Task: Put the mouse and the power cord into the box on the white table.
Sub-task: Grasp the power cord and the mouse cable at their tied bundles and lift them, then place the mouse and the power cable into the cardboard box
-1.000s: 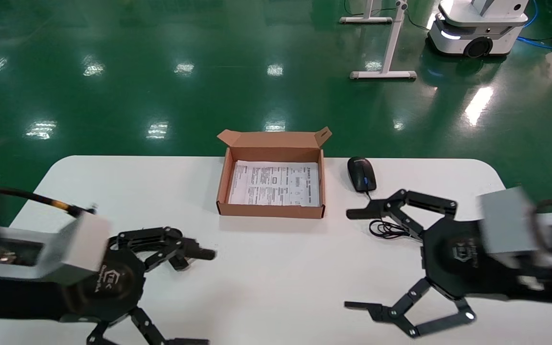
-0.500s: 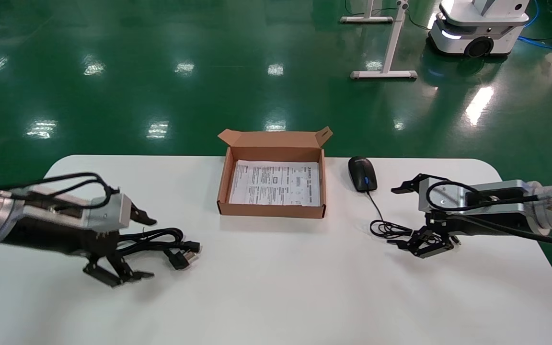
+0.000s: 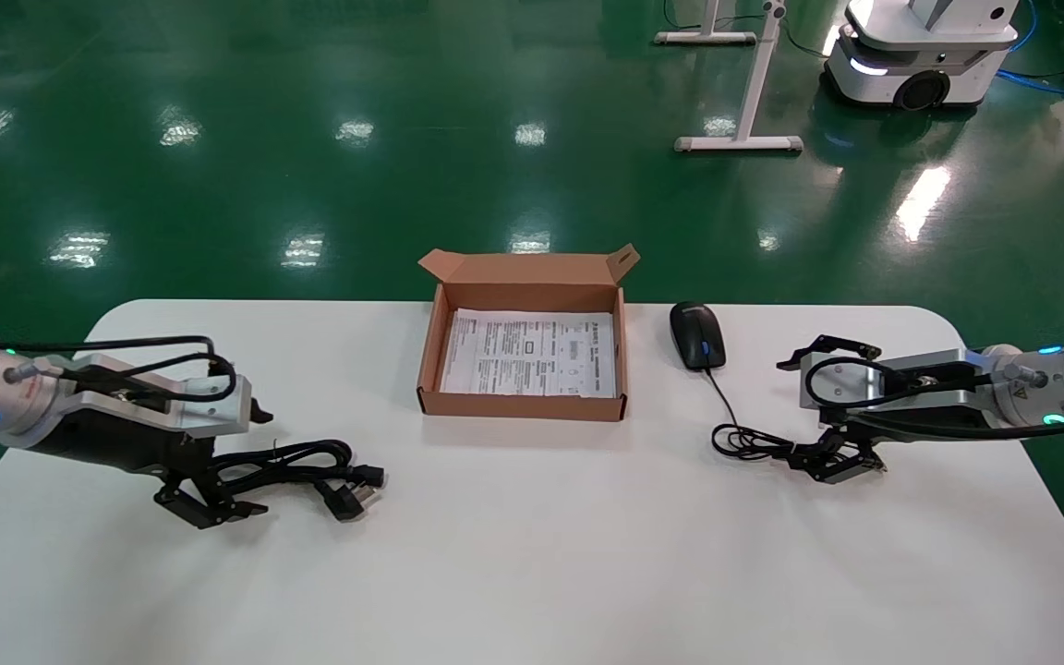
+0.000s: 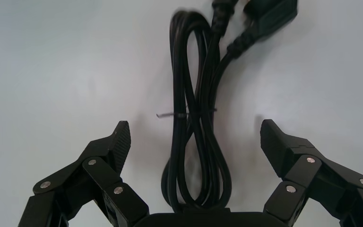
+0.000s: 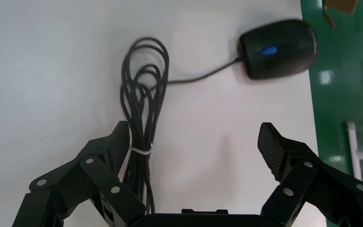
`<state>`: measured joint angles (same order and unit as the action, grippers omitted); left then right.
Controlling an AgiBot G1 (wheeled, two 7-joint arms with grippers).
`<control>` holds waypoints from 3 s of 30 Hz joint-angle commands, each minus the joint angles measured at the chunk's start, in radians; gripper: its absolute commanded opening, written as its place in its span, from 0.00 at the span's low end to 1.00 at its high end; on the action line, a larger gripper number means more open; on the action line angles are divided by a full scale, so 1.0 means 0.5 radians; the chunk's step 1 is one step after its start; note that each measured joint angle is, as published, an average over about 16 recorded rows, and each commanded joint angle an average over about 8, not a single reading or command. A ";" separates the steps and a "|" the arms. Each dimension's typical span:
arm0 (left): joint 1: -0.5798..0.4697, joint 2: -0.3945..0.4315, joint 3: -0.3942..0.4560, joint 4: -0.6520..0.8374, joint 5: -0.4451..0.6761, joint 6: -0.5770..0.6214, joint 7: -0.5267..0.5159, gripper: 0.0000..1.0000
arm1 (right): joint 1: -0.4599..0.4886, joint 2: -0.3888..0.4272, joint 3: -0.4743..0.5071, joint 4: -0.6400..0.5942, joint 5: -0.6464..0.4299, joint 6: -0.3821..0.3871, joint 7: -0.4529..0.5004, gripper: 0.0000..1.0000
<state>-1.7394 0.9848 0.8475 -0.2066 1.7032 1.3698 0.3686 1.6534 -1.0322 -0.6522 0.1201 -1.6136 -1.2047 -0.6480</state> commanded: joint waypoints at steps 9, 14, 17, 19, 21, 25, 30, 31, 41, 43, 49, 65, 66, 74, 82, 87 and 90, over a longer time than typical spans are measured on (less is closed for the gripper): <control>-0.018 0.070 0.004 0.265 0.013 -0.069 0.164 0.10 | 0.039 -0.061 -0.004 -0.187 -0.014 0.079 -0.073 0.00; -0.018 0.080 0.009 0.297 0.021 -0.072 0.177 0.00 | 0.048 -0.068 -0.006 -0.208 -0.019 0.086 -0.080 0.00; -0.016 0.077 0.008 0.285 0.017 -0.070 0.174 0.00 | 0.047 -0.066 -0.005 -0.200 -0.016 0.083 -0.079 0.00; -0.015 0.074 0.007 0.277 0.015 -0.069 0.171 0.00 | 0.045 -0.064 -0.005 -0.195 -0.014 0.080 -0.079 0.00; -0.015 0.073 0.006 0.271 0.013 -0.068 0.169 0.00 | 0.043 -0.062 -0.004 -0.190 -0.013 0.078 -0.078 0.00; -0.014 0.070 0.004 0.261 0.010 -0.066 0.165 0.00 | 0.040 -0.060 -0.004 -0.183 -0.010 0.076 -0.076 0.00; -0.014 0.067 0.003 0.253 0.007 -0.064 0.162 0.00 | 0.037 -0.057 -0.003 -0.177 -0.008 0.074 -0.074 0.00; -0.014 0.067 0.002 0.251 0.006 -0.064 0.162 0.00 | 0.037 -0.057 -0.003 -0.176 -0.008 0.074 -0.074 0.00; -0.013 0.064 0.001 0.242 0.003 -0.062 0.160 0.00 | 0.034 -0.055 -0.001 -0.170 -0.007 0.073 -0.072 0.00; -0.012 0.064 0.000 0.241 0.003 -0.062 0.159 0.00 | 0.034 -0.055 -0.001 -0.169 -0.007 0.073 -0.072 0.00; -0.012 0.063 -0.001 0.240 0.001 -0.059 0.158 0.00 | 0.035 -0.054 0.000 -0.166 -0.005 0.072 -0.071 0.00; -0.233 -0.215 -0.240 0.154 -0.348 0.292 0.061 0.00 | 0.368 0.052 0.111 0.031 0.153 -0.135 -0.008 0.00; -0.257 -0.225 -0.267 0.137 -0.387 0.309 0.042 0.00 | 0.393 0.047 0.121 0.058 0.168 -0.143 0.000 0.00; -0.372 -0.133 -0.482 0.023 -0.676 -0.006 -0.116 0.00 | 0.433 -0.101 0.182 0.298 0.268 -0.106 0.047 0.00; -0.388 -0.018 -0.541 -0.112 -0.742 -0.269 -0.139 0.00 | 0.282 -0.338 0.162 0.409 0.261 0.051 0.091 0.00; -0.365 -0.037 -0.525 -0.107 -0.716 -0.286 -0.141 0.00 | 0.166 -0.496 0.118 0.367 0.213 0.146 0.065 0.00; -0.353 -0.059 -0.511 -0.087 -0.694 -0.287 -0.143 0.00 | 0.127 -0.578 0.092 0.322 0.186 0.210 0.025 0.00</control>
<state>-1.9198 0.9578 0.5908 -0.2514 1.3544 1.2273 0.2978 1.7245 -1.3084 -0.6045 0.2871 -1.5120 -1.1024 -0.6347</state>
